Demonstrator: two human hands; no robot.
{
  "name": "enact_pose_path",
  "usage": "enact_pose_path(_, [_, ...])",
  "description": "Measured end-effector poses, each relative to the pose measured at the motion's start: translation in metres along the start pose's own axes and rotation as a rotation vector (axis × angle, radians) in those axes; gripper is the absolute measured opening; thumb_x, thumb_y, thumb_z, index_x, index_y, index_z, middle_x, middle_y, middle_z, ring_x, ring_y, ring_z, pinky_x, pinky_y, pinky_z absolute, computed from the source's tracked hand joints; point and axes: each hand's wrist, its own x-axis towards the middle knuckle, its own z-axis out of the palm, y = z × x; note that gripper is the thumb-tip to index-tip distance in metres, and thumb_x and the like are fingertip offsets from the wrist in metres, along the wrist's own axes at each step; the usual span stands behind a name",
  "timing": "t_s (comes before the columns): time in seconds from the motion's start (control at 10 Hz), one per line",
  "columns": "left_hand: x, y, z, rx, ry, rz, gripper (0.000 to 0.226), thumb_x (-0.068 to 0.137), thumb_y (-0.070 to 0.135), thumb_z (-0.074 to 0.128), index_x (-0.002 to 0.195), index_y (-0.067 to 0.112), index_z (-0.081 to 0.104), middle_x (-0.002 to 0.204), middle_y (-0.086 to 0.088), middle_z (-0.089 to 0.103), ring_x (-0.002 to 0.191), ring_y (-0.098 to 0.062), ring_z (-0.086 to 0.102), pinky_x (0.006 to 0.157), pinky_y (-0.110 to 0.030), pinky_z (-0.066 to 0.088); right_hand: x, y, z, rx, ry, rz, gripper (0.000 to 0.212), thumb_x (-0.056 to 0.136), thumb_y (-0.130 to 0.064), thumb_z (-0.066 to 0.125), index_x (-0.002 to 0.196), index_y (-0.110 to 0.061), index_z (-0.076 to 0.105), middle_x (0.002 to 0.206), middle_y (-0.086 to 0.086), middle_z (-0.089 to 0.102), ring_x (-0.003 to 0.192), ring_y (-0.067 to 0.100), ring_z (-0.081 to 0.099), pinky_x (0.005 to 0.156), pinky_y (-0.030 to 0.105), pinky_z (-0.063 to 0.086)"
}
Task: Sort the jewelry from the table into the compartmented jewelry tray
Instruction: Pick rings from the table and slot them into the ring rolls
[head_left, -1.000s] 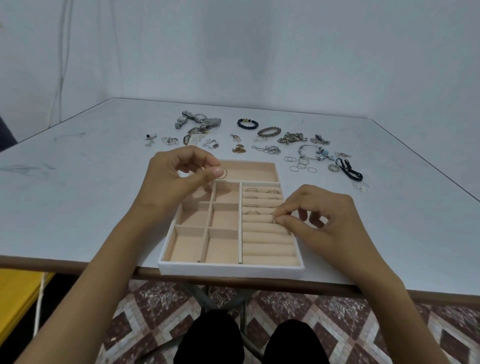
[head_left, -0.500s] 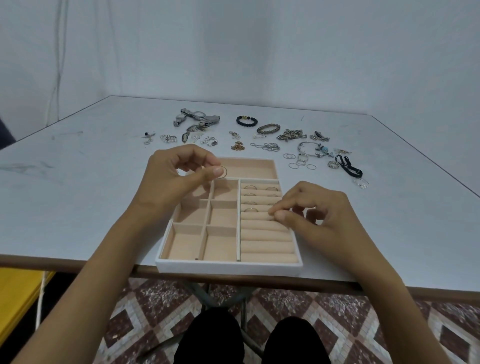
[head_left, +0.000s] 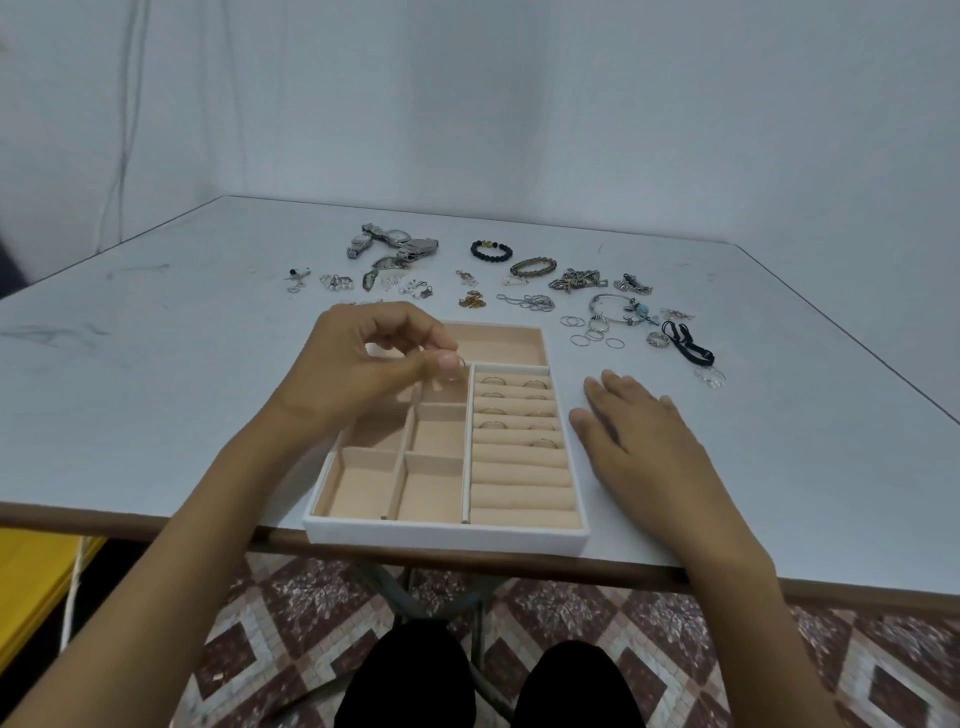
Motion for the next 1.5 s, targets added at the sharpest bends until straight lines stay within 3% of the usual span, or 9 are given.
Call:
enact_pose_path(0.1, [-0.006, 0.017, 0.005, 0.053, -0.118, 0.051, 0.01, 0.07, 0.018, 0.079, 0.077, 0.015, 0.073, 0.078, 0.003, 0.072, 0.074, -0.011, 0.062, 0.074, -0.013, 0.047, 0.0, 0.0, 0.0, 0.013, 0.004, -0.008, 0.053, 0.103, -0.039, 0.028, 0.151, -0.018, 0.026, 0.16, -0.001, 0.017, 0.148, 0.011, 0.009, 0.119, 0.035, 0.001])
enact_pose_path(0.3, [-0.01, 0.026, 0.017, 0.303, -0.275, 0.183, 0.01, 0.073, 0.034, 0.078, 0.078, 0.028, 0.074, 0.074, 0.013, 0.071, 0.07, -0.011, 0.064, 0.072, -0.031, 0.051, -0.001, 0.001, 0.0, 0.048, 0.026, -0.012, 0.053, 0.102, -0.04, 0.03, 0.15, -0.02, 0.027, 0.16, -0.002, 0.018, 0.147, 0.01, 0.01, 0.119, 0.033, 0.0])
enact_pose_path(0.5, [-0.009, 0.019, 0.017, 0.44, -0.311, 0.243, 0.013, 0.075, 0.042, 0.072, 0.08, 0.031, 0.073, 0.074, 0.016, 0.07, 0.07, -0.009, 0.064, 0.071, -0.033, 0.049, -0.003, 0.002, -0.001, 0.069, 0.02, -0.022, 0.053, 0.102, -0.04, 0.03, 0.151, -0.02, 0.026, 0.16, -0.002, 0.017, 0.148, 0.01, 0.009, 0.119, 0.033, -0.001])
enact_pose_path(0.6, [-0.011, 0.019, 0.017, 0.5, -0.304, 0.289, 0.016, 0.074, 0.045, 0.069, 0.081, 0.03, 0.074, 0.074, 0.016, 0.07, 0.071, -0.006, 0.063, 0.08, -0.019, 0.04, -0.002, 0.002, -0.001, 0.074, 0.015, -0.019, 0.053, 0.102, -0.04, 0.03, 0.151, -0.02, 0.026, 0.16, -0.003, 0.016, 0.148, 0.009, 0.008, 0.12, 0.033, -0.002])
enact_pose_path(0.7, [-0.009, 0.021, 0.017, 0.509, -0.327, 0.318, 0.016, 0.073, 0.043, 0.07, 0.079, 0.029, 0.075, 0.073, 0.017, 0.071, 0.071, -0.004, 0.063, 0.08, -0.01, 0.035, -0.002, 0.002, -0.001, 0.078, 0.014, -0.018, 0.053, 0.102, -0.041, 0.03, 0.151, -0.02, 0.026, 0.16, -0.003, 0.016, 0.148, 0.009, 0.008, 0.12, 0.033, -0.001])
enact_pose_path(0.8, [-0.005, 0.022, 0.016, 0.513, -0.372, 0.3, 0.016, 0.074, 0.044, 0.069, 0.079, 0.03, 0.075, 0.072, 0.017, 0.071, 0.073, -0.005, 0.063, 0.078, -0.019, 0.041, -0.003, 0.002, -0.001, 0.085, 0.016, -0.017, 0.053, 0.102, -0.041, 0.031, 0.15, -0.02, 0.026, 0.16, -0.003, 0.016, 0.148, 0.009, 0.009, 0.12, 0.033, -0.001])
enact_pose_path(0.9, [-0.004, 0.024, 0.015, 0.616, -0.403, 0.3, 0.019, 0.075, 0.05, 0.062, 0.082, 0.037, 0.074, 0.077, 0.021, 0.07, 0.08, -0.002, 0.06, 0.084, -0.025, 0.035, -0.003, 0.002, 0.0, 0.087, 0.017, -0.015, 0.053, 0.102, -0.04, 0.031, 0.15, -0.021, 0.026, 0.16, -0.003, 0.016, 0.148, 0.009, 0.008, 0.121, 0.033, -0.001])
enact_pose_path(1.3, [-0.004, 0.025, 0.019, 0.778, -0.354, 0.329, 0.023, 0.073, 0.051, 0.055, 0.085, 0.043, 0.073, 0.077, 0.023, 0.069, 0.084, 0.0, 0.055, 0.089, -0.032, 0.033, -0.002, 0.003, 0.001, 0.086, 0.022, -0.022, 0.053, 0.102, -0.04, 0.031, 0.15, -0.02, 0.026, 0.16, -0.003, 0.016, 0.148, 0.01, 0.009, 0.12, 0.032, -0.002])
enact_pose_path(1.5, [0.001, 0.024, 0.019, 0.769, -0.367, 0.324, 0.007, 0.077, 0.041, 0.073, 0.084, 0.042, 0.073, 0.08, 0.021, 0.07, 0.087, 0.002, 0.056, 0.092, -0.029, 0.031, -0.002, 0.004, 0.001, 0.074, 0.021, -0.026, 0.053, 0.102, -0.04, 0.031, 0.15, -0.02, 0.026, 0.16, -0.002, 0.017, 0.148, 0.01, 0.009, 0.12, 0.033, -0.001])
